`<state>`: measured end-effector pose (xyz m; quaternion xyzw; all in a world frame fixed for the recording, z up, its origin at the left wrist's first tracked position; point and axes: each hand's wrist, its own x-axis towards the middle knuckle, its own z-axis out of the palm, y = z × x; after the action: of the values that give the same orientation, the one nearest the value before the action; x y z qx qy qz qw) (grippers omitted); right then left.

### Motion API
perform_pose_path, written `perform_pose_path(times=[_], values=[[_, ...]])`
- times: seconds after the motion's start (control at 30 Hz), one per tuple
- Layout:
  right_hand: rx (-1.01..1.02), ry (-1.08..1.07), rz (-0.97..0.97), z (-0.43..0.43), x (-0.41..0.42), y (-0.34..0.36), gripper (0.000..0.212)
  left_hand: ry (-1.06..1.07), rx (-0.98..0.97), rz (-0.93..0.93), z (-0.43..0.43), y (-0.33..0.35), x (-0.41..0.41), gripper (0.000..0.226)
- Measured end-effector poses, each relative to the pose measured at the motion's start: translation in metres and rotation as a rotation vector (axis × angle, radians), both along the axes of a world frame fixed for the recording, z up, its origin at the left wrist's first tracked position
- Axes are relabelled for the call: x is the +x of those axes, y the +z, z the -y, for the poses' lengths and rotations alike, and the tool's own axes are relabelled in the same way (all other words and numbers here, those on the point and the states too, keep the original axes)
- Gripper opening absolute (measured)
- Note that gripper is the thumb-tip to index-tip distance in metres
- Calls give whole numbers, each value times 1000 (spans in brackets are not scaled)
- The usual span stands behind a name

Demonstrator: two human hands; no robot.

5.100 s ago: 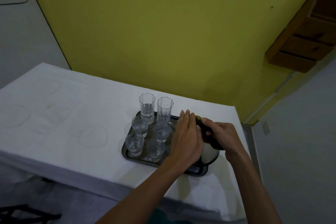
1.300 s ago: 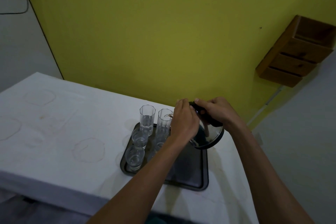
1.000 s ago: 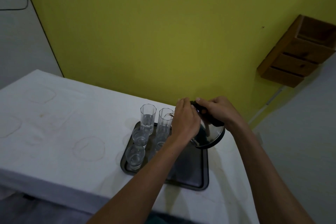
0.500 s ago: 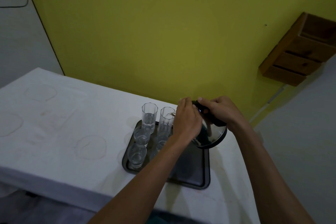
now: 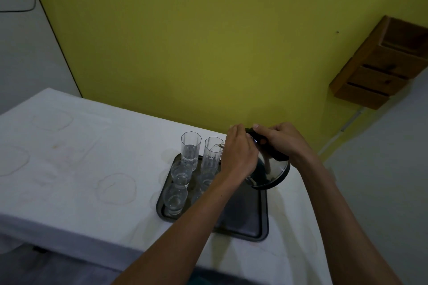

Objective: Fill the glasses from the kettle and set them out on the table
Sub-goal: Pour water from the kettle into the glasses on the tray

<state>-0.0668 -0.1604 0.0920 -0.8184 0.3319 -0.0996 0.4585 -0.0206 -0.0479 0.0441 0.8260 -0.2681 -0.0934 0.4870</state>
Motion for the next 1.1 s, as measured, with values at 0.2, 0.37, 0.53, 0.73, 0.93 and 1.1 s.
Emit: perform_pose_path(times=[0.2, 0.37, 0.53, 0.73, 0.93, 1.1], values=[[12, -6, -2, 1, -1, 2, 49, -10, -4, -9, -1, 3, -3, 42], [-4, -2, -6, 3, -2, 1, 50, -26, -1, -22, -2, 2, -3, 44], [-10, -9, -5, 3, -3, 2, 50, -24, 8, -30, -1, 3, -5, 43], [-4, -14, -2, 2, -2, 1, 50, -23, 10, -30, -3, 5, -4, 45], [-11, -13, -9, 3, -1, 2, 50, -22, 9, -45, -3, 4, -5, 48], [-7, -9, -13, 3, -2, 5, 49, -16, -10, -34, -3, 3, -7, 47]])
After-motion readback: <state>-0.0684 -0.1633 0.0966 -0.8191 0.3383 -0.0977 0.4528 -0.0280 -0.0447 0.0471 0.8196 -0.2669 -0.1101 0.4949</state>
